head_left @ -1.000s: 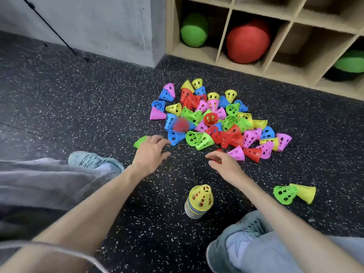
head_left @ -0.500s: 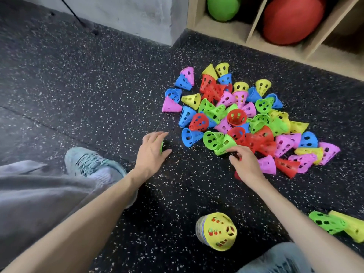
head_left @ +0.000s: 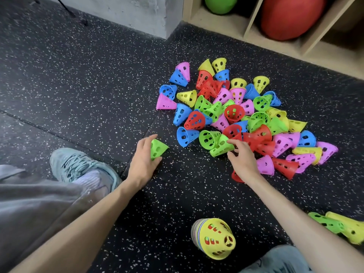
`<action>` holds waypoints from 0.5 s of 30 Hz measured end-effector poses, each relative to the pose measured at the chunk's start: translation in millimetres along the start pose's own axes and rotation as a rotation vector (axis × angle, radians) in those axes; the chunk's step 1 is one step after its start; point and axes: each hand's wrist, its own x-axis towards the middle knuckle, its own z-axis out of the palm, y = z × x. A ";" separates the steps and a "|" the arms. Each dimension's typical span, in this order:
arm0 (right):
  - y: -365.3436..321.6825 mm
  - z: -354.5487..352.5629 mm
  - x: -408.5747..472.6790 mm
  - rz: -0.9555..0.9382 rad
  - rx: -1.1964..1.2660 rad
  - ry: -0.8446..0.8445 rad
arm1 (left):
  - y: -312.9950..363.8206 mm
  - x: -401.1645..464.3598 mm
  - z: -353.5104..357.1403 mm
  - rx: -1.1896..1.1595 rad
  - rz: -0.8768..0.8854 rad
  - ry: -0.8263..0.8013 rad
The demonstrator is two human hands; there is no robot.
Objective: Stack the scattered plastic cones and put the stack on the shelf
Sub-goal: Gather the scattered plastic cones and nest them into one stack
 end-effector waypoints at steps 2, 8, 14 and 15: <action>0.5 -0.6 -1.2 0.002 0.017 0.012 | -2.8 -1.6 -1.8 0.010 -0.023 -0.015; 3.3 -9.0 -0.3 0.016 0.008 0.048 | -4.5 -4.7 6.3 -0.061 -0.015 -0.043; -4.3 -18.2 15.8 -0.102 0.036 0.113 | -5.9 -10.1 18.9 -0.162 -0.038 -0.011; -7.9 -18.8 20.5 -0.134 0.039 0.099 | -5.4 -10.8 20.1 -0.177 -0.051 -0.005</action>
